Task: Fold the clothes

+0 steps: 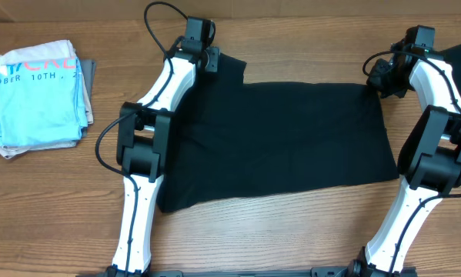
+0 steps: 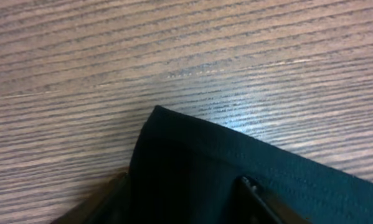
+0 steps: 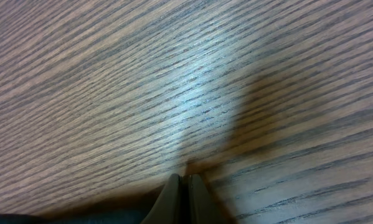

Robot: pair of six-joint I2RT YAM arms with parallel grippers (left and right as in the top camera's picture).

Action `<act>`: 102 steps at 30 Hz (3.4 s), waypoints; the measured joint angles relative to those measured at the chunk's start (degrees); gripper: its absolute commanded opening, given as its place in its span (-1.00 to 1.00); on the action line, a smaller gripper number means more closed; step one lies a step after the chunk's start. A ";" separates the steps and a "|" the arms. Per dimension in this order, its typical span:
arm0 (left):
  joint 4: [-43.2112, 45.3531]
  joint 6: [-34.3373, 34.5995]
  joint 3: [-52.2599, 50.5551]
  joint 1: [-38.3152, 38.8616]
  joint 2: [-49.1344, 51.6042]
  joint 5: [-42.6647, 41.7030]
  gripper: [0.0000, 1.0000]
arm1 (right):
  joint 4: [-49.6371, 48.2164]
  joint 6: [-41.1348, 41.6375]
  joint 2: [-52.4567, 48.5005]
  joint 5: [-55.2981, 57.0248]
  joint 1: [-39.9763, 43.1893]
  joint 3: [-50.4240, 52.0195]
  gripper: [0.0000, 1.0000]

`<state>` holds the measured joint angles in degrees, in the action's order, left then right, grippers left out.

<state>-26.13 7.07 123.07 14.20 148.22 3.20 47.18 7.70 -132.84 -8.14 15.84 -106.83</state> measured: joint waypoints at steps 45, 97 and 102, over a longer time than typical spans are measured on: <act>-8.22 -0.17 3.74 -3.48 0.52 -2.80 -0.89 | -8.04 -0.22 -3.21 -0.20 0.00 0.02 -0.92; -70.51 3.78 42.73 -4.83 1.97 -7.93 -0.92 | 21.07 -3.21 4.66 -4.39 0.09 -4.94 -0.92; -70.53 4.63 42.73 -3.85 0.94 -8.46 -0.92 | 24.06 -2.64 4.66 -4.35 1.09 -4.94 -0.92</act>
<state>-96.66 11.70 165.80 10.35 149.16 -5.26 71.24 5.06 -128.18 -12.49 16.93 -111.77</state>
